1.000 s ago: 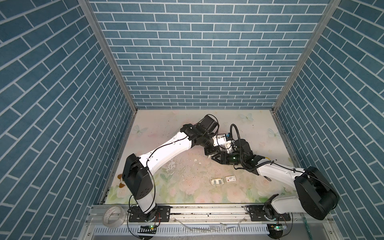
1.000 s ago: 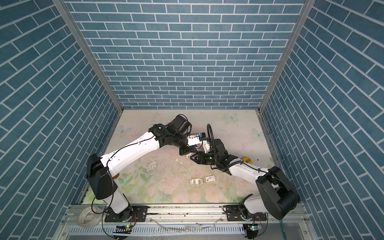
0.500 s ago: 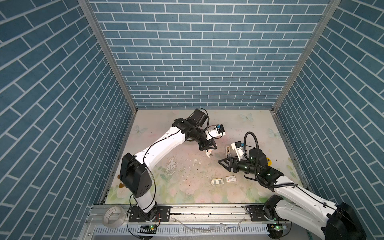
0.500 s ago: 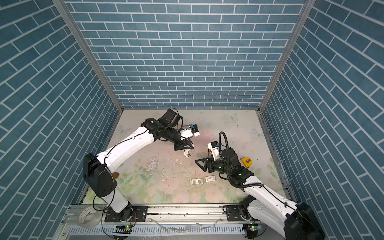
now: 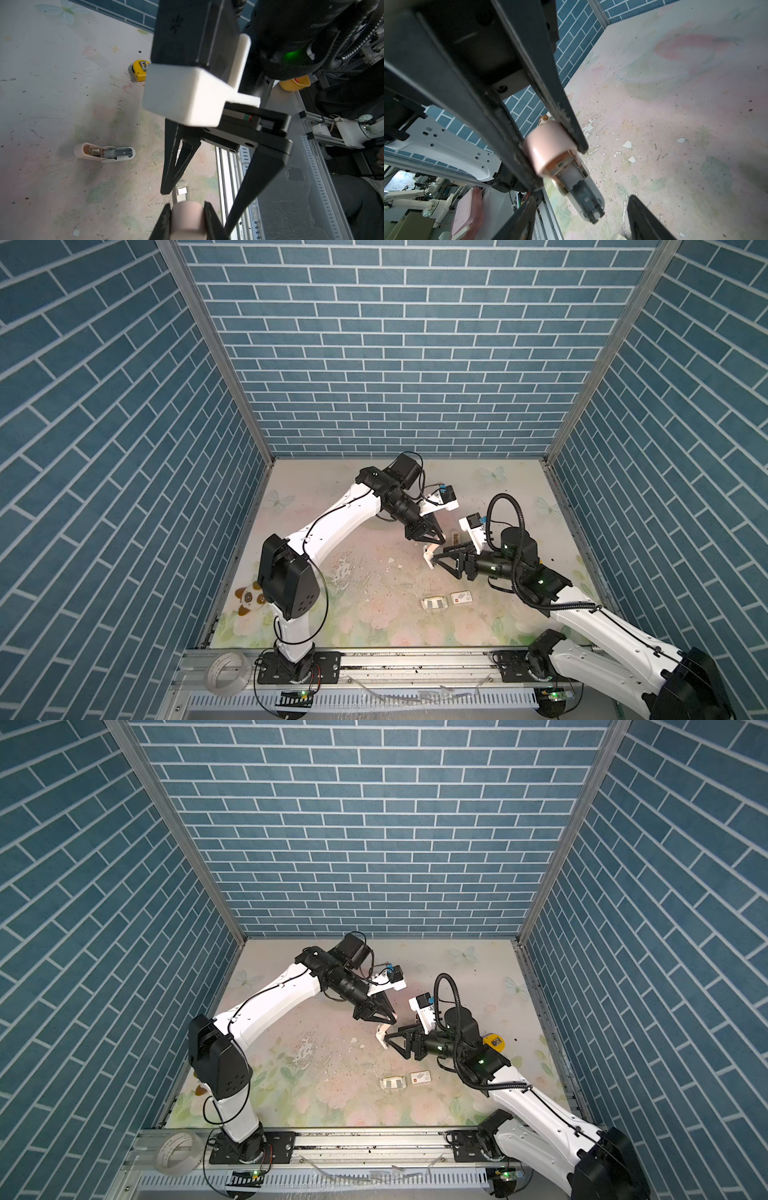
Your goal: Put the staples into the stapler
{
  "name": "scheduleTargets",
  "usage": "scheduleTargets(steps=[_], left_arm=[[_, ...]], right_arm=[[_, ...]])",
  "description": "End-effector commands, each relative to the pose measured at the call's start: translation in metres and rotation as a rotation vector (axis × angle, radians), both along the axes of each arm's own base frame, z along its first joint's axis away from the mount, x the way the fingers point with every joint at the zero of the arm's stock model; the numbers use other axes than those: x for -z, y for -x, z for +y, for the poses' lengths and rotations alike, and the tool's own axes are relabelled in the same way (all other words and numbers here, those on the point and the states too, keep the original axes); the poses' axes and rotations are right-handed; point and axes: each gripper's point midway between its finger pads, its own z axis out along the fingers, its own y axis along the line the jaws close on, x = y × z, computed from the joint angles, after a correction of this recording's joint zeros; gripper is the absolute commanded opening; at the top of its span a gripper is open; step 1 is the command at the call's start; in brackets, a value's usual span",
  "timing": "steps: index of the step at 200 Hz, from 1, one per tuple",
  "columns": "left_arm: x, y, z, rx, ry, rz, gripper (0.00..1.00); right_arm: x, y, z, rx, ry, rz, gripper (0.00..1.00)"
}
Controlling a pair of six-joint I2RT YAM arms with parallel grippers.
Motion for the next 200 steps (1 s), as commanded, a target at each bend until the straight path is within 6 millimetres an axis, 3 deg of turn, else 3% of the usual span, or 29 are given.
scheduleTargets(steps=[1, 89, 152, 179, 200], left_arm=[[-0.013, 0.010, -0.002, 0.031, 0.036, 0.073, 0.03], [-0.024, 0.014, -0.009, 0.055, 0.080, 0.135, 0.04], [-0.027, 0.017, -0.007, 0.062, 0.088, 0.140, 0.05], [-0.027, 0.015, -0.005, 0.054, 0.090, 0.130, 0.14], [-0.029, 0.012, -0.003, 0.034, 0.095, 0.112, 0.35]], right_arm=[[-0.020, 0.003, 0.009, -0.064, -0.036, -0.063, 0.70], [-0.034, -0.002, 0.027, -0.126, -0.147, -0.048, 0.56], [-0.031, -0.005, 0.028, -0.116, -0.157, -0.036, 0.30], [-0.030, -0.006, 0.026, -0.096, -0.150, -0.039, 0.23], [-0.028, -0.009, 0.025, -0.079, -0.137, -0.034, 0.20]])
